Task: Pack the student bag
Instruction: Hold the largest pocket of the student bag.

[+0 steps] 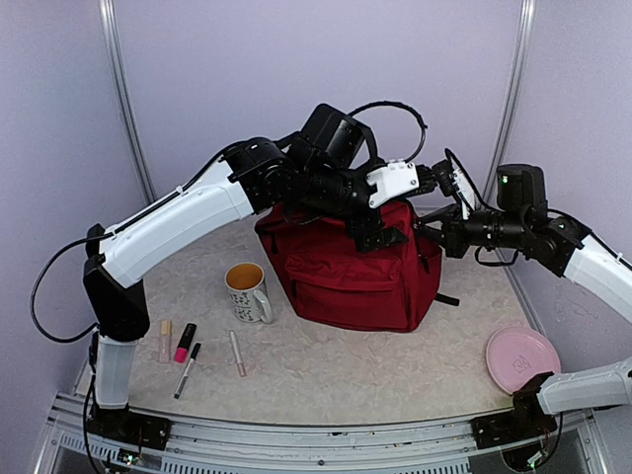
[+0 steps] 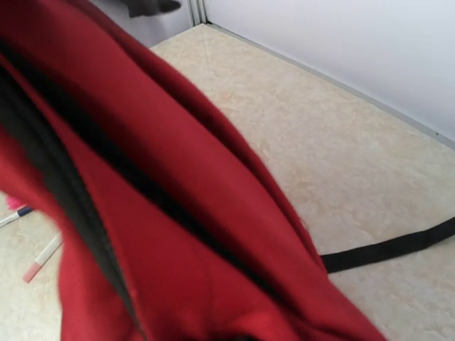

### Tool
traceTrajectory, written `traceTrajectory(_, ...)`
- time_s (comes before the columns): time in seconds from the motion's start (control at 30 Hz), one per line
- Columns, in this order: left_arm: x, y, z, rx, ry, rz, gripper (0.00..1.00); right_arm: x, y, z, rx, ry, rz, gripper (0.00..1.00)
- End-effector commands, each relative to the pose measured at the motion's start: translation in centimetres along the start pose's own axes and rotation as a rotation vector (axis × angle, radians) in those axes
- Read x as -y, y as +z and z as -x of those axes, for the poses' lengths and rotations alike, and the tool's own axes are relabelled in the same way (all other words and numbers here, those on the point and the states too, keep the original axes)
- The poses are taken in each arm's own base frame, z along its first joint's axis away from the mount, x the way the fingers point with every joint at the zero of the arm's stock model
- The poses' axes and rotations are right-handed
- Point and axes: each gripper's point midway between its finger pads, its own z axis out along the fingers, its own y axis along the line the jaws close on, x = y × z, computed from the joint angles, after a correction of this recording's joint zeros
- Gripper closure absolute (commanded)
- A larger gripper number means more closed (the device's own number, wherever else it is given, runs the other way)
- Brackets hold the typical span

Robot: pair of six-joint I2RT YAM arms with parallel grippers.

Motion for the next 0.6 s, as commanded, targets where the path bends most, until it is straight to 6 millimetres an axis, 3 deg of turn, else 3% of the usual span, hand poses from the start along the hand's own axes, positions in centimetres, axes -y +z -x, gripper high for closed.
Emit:
traceTrajectory(0.0,-0.3,-0.2,-1.9,-0.055,0.026,-0.015,0.18,-1.1,-1.1,3.6,0.121,-0.046,0.033,1.00)
traceTrajectory(0.03,-0.6,0.1,-2.3,-0.065,0.025,-0.006,0.34,-1.1,-1.2,3.6,0.120,-0.044,0.031,1.00)
traceTrajectory(0.1,-1.3,0.3,-2.4,-0.065,0.016,0.026,0.84,-1.1,-1.4,3.6,0.121,-0.046,0.023,1.00)
traceTrajectory(0.13,-1.6,0.3,-2.1,-0.054,0.007,0.039,0.99,-1.0,-1.4,3.5,0.118,-0.044,0.016,1.00)
traceTrajectory(0.3,-2.4,-0.4,-1.1,0.010,-0.033,0.080,1.00,-0.6,-2.1,1.8,0.081,0.008,-0.030,1.00)
traceTrajectory(0.4,-5.3,-0.9,-1.6,0.013,-0.116,0.178,1.00,-1.3,-2.8,-0.3,0.060,0.067,-0.028,1.00)
traceTrajectory(0.57,-10.4,-2.8,-1.7,0.088,-0.266,0.286,1.00,-3.2,-2.4,-6.2,0.008,0.251,0.027,1.00)
